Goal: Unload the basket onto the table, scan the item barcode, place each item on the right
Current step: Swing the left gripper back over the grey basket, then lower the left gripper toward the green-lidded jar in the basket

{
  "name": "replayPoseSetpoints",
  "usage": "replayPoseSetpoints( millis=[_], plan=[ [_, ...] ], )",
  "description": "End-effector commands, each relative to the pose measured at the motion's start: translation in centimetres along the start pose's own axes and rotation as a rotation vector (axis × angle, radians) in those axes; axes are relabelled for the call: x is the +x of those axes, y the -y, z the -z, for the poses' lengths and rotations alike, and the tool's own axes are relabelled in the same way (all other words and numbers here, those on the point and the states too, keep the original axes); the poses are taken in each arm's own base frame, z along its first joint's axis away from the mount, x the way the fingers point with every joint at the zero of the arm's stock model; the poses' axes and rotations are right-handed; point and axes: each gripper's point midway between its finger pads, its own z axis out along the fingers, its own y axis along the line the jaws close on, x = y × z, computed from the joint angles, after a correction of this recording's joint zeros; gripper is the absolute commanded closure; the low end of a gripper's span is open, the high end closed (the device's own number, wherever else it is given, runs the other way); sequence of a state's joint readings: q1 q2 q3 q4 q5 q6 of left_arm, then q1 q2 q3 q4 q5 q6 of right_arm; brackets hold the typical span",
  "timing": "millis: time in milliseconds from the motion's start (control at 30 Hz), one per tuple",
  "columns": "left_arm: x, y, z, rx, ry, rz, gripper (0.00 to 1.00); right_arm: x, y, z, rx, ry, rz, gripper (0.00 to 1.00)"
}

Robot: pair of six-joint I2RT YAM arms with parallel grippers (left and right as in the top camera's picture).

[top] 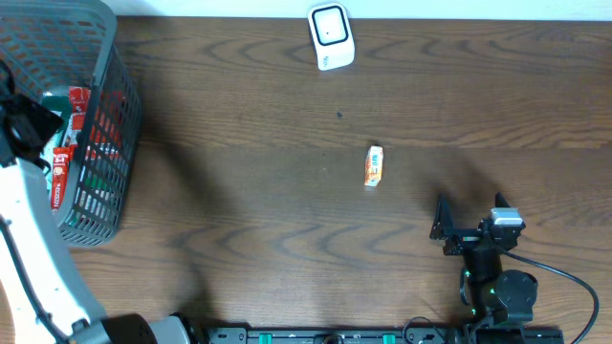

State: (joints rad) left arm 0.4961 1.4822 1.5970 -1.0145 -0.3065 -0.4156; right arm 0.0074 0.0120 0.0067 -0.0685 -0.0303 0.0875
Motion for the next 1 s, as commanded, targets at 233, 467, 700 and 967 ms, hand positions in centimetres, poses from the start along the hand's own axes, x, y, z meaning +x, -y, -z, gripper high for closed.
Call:
replayPoseSetpoints(
  millis=[233,467,700,967],
  plan=[
    [6.0,1.6,-7.0,-0.020,-0.308,-0.302,0.02,0.0,0.3,0.0,0.012,0.002,-0.010,0.01],
    [9.1,1.7,-10.6,-0.052,-0.457,-0.399,0.02,0.0,0.3,0.0,0.012,0.001,-0.010,0.01],
    [12.1,2.9,-11.7,0.060,-0.592,-0.533,0.00,0.0,0.3,0.0,0.011,0.001,-0.010,0.01],
    [13.3,3.7,-11.1,0.176,-0.638,-0.673,0.01,0.0,0.3,0.0,0.012,0.001,-0.010,0.01]
  ],
)
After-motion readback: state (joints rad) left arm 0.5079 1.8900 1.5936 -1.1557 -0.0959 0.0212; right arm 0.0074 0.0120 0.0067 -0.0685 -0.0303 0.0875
